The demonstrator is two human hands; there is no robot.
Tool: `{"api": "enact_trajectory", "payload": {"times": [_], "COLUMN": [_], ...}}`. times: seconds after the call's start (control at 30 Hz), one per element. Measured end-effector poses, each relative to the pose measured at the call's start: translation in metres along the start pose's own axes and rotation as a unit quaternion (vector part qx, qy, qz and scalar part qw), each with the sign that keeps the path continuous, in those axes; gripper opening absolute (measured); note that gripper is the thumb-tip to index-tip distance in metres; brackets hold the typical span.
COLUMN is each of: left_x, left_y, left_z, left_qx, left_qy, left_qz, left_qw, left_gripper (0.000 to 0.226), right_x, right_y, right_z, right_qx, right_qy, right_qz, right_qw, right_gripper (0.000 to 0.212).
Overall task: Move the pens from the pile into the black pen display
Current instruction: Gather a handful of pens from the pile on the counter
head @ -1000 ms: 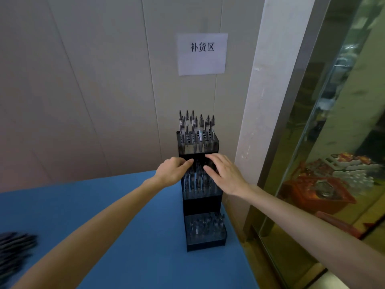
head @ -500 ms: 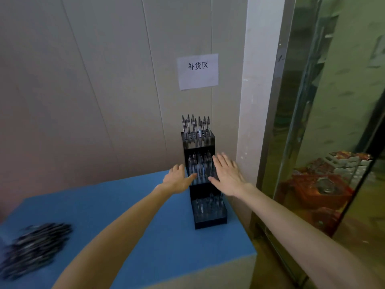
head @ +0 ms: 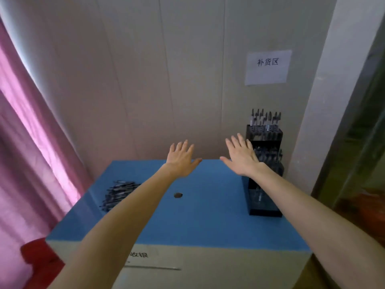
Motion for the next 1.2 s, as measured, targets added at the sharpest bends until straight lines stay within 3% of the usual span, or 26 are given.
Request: {"api": "enact_trajectory", "payload": {"times": [0.27,0.4,0.57,0.93,1.07,1.2], "left_x": [0.209,0.329,0.430,0.480,0.492,0.511], "left_y": [0.052,0.088,0.098,0.041,0.008,-0.038], "left_z": [-0.054,-0.122,-0.171,-0.239,-0.268,-0.290], "left_qx": [0.039,0.091,0.138,0.187,0.230,0.257], "left_qy": [0.012,0.016,0.026,0.111,0.135,0.133], "left_qz": [0.058,0.102,0.120,0.051,0.017,-0.003], "left_qw": [0.997,0.991,0.983,0.975,0.964,0.957], "left_gripper": [0.074,0.072,0.075,0.070,0.070,0.067], "right_x": [0.187,0.299,0.407,0.467,0.465,0.473], "right_y": [-0.083,-0.124,-0.159,-0.236,-0.274,-0.311], "right_z": [-0.006,-0.045,-0.087,-0.140,-0.166,-0.193], "right_qx": [0.056,0.113,0.158,0.228,0.253,0.286], "right_qy": [-0.009,-0.011,0.003,-0.030,-0.112,-0.188], "right_qz": [0.037,0.066,0.109,0.106,0.085,0.088], "right_qw": [0.998,0.991,0.981,0.967,0.957,0.935], "right_gripper": [0.080,0.084,0.086,0.077,0.075,0.058]}}
Point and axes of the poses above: each hand's wrist, its own y-axis away from the middle knuckle, its own z-axis out of the back of the hand, x = y × z, the point moved 6 cm from there along -y, towards the middle knuckle, and after that the axes turned 14 degrees about x, right-handed, at the moved point
